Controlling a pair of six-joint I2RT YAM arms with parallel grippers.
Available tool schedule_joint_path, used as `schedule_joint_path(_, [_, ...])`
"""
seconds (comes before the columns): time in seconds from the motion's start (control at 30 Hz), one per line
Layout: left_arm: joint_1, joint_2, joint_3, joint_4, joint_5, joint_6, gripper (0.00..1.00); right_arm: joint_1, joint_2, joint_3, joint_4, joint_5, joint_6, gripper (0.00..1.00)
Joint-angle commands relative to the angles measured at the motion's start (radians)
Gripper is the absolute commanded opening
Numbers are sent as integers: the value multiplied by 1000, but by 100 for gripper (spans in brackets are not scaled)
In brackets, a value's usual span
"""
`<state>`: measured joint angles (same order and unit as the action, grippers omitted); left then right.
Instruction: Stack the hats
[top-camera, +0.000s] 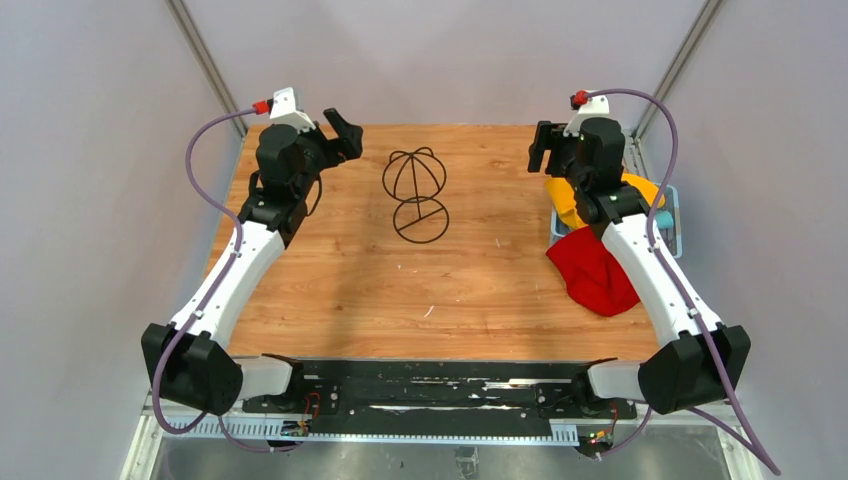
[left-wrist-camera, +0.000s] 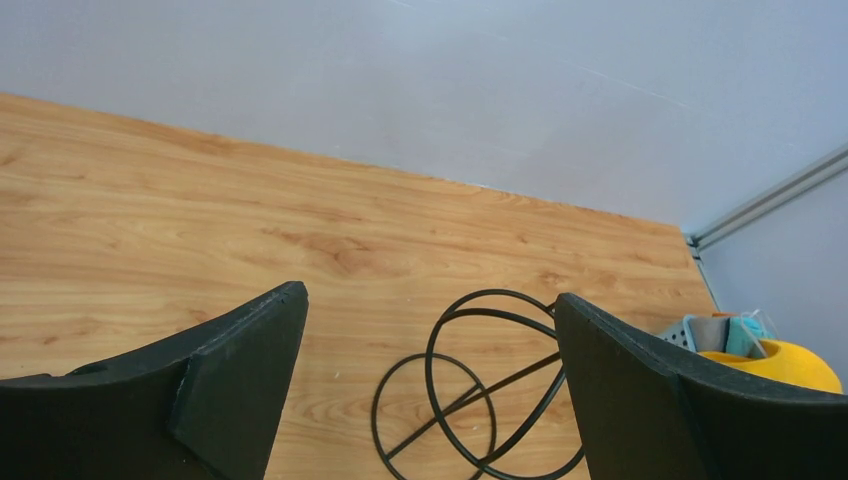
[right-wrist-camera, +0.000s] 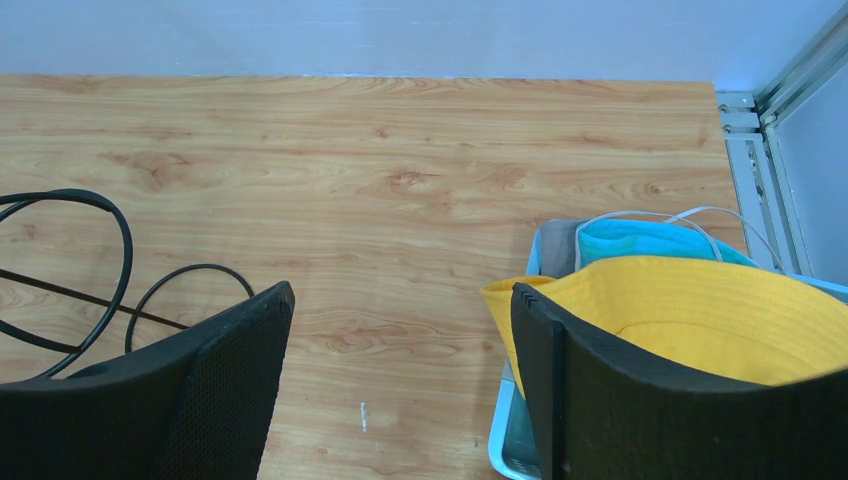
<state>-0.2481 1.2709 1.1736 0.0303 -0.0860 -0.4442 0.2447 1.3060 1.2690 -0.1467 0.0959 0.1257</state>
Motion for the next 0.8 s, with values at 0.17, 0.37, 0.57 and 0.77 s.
schedule_joint_path(0.17, [3,-11,26,25,49,26,98,9,-22,28,-15,22,-19,79])
schedule_joint_path(0.37, [3,-10,29,16,48,25,98,9,-28,49,-114,242,74,79])
schedule_joint_path(0.57, [3,-14,15,27,57,10,98,9,-93,33,-368,564,211,87])
schedule_joint_path(0.77, [3,-11,-25,45,121,-7,98,-1,-262,-186,-378,583,305,85])
